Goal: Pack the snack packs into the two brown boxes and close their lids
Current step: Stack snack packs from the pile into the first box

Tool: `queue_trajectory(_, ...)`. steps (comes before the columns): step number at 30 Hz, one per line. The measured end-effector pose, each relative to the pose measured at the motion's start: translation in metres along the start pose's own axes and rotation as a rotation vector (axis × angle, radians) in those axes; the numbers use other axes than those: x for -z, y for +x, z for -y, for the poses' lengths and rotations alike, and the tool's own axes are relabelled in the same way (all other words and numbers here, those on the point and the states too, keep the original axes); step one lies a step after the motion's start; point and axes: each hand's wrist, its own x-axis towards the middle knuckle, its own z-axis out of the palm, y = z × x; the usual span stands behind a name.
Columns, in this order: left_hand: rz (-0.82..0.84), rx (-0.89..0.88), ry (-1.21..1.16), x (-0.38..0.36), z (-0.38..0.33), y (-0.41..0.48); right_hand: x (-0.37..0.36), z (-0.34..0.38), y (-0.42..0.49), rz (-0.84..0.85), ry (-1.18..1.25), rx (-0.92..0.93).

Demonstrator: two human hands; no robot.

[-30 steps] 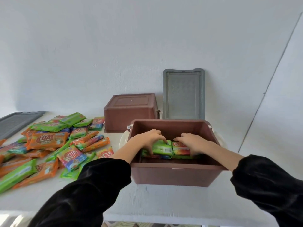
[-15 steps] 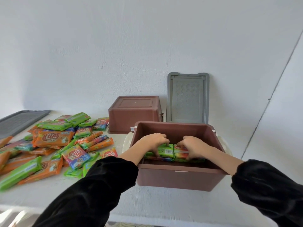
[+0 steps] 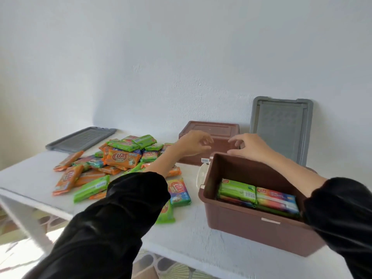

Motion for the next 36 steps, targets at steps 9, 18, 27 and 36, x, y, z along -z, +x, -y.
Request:
queue_trajectory(9, 0.015, 0.453, 0.075, 0.065, 0.115, -0.126, -0.070, 0.137, 0.059, 0.174, 0.075, 0.252)
queue_trajectory(18, 0.200, 0.874, 0.156, 0.049, 0.208, -0.228, -0.196, 0.211, 0.068, 0.534, -0.162, 0.304)
queue_trajectory(27, 0.109, 0.865, 0.139, 0.036, 0.235, -0.248, -0.247, 0.208, 0.059, 0.369, -0.260, 0.092)
queue_trajectory(36, -0.005, 0.811, 0.189, 0.034, 0.230, -0.250, -0.235, 0.206, 0.071, 0.408, -0.179, 0.066)
